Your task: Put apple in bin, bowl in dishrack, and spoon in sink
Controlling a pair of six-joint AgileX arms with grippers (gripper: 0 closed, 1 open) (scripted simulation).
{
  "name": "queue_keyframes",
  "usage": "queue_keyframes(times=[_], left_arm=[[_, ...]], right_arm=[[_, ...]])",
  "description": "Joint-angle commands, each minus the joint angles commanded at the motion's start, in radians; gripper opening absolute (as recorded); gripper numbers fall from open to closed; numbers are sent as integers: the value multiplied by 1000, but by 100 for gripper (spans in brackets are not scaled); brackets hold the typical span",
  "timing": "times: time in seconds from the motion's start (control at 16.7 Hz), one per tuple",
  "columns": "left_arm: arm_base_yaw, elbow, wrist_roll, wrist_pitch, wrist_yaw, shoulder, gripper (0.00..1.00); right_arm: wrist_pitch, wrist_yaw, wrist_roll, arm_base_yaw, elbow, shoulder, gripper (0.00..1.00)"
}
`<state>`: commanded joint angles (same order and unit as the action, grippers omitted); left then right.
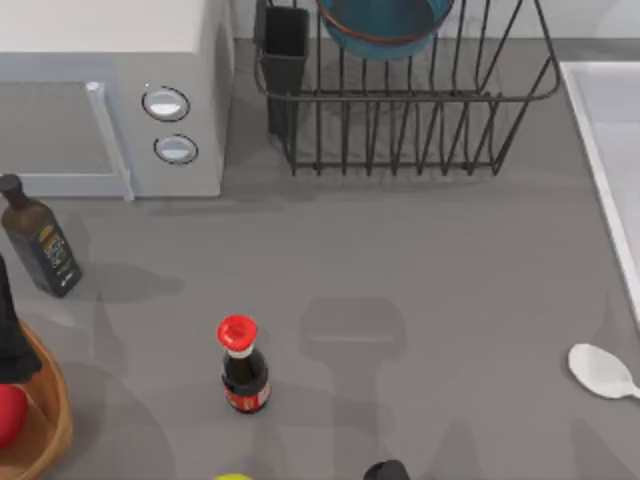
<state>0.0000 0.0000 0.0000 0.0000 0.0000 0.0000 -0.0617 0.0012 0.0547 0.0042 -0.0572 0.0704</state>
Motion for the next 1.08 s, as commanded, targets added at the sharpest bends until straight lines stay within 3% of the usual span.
queue_keyframes(times=[0.78, 1.08], left_arm=[[0, 0, 0, 0, 0, 0, 100], [0, 0, 0, 0, 0, 0, 100]], right_arm=[[-779, 2, 629, 10, -615, 990, 100], [-983, 3, 790, 12, -772, 1250, 100]])
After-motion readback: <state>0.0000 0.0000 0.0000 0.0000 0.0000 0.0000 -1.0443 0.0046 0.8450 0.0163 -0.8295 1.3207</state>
